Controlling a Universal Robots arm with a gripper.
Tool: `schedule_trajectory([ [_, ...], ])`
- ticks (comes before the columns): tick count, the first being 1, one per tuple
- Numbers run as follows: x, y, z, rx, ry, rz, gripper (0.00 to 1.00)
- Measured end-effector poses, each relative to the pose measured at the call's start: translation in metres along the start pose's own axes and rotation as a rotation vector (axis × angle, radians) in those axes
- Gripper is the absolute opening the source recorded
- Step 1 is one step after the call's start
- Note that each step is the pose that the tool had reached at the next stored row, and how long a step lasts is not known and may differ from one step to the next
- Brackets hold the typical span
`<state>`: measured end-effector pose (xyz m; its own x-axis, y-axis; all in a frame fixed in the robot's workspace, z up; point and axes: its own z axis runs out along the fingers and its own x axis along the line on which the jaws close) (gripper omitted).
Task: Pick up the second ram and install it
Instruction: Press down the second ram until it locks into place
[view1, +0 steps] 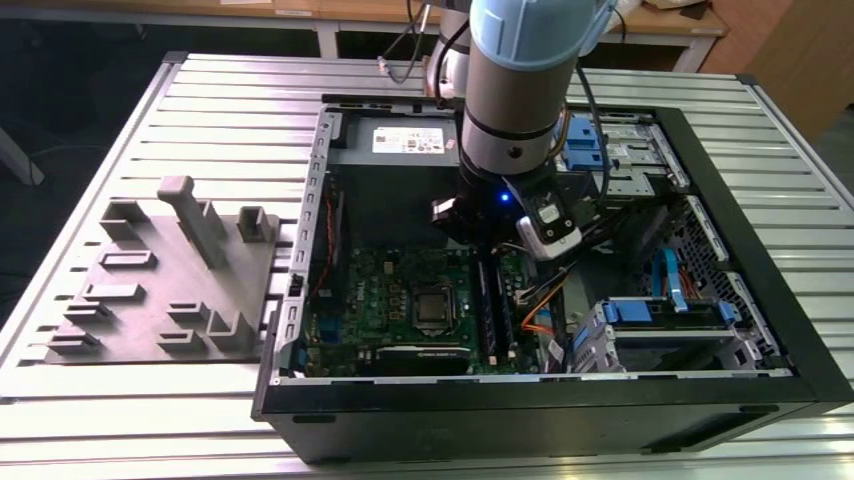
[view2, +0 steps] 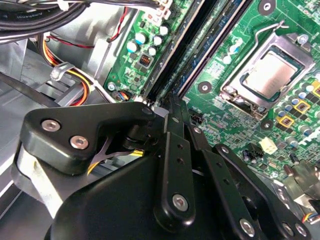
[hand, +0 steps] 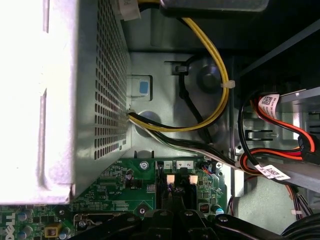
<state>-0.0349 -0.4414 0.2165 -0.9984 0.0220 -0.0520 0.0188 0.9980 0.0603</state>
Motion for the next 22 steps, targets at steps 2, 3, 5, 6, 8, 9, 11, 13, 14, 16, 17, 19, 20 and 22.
schedule_trajectory([
  [2, -0.0001, 0.0001, -0.0011, -0.0007, -0.0004, 0.0, 0.07],
  [3, -0.0002, 0.0004, -0.0023, -0.0018, -0.0007, 0.0, 0.07],
  [5, -0.0004, 0.0005, -0.008, -0.0001, -0.0001, 0.0, 0.07],
  [6, -0.0006, 0.0007, -0.0105, -0.0001, -0.0001, 0.0, 0.07],
  [8, -0.0008, 0.0009, -0.0149, -0.0002, -0.0001, 0.0, 0.07],
  [9, -0.0009, 0.0011, -0.0174, -0.0001, -0.0001, 0.0, 0.07],
  [11, -0.0011, 0.0013, -0.0217, -0.0001, -0.0001, 0.0, 0.07],
  [13, -0.0012, 0.0014, -0.0226, -0.0002, -0.0001, 0.0, 0.07],
  [14, -0.0012, 0.0014, -0.0226, -0.0003, -0.0002, 0.0, 0.07],
  [16, -0.0012, 0.0014, -0.0226, -0.0003, -0.0002, 0.001, 0.07],
  [17, -0.0012, 0.0014, -0.0227, -0.0001, -0.0001, 0.001, 0.07],
  [19, -0.0012, 0.0011, -0.0228, 0.0002, 0.0, 0.001, 0.07],
  [20, -0.0012, 0.0007, -0.0228, 0.0002, 0.0, 0.001, 0.07],
  [22, -0.0012, -0.0008, -0.0228, 0.0, -0.0001, 0.001, 0.07],
])
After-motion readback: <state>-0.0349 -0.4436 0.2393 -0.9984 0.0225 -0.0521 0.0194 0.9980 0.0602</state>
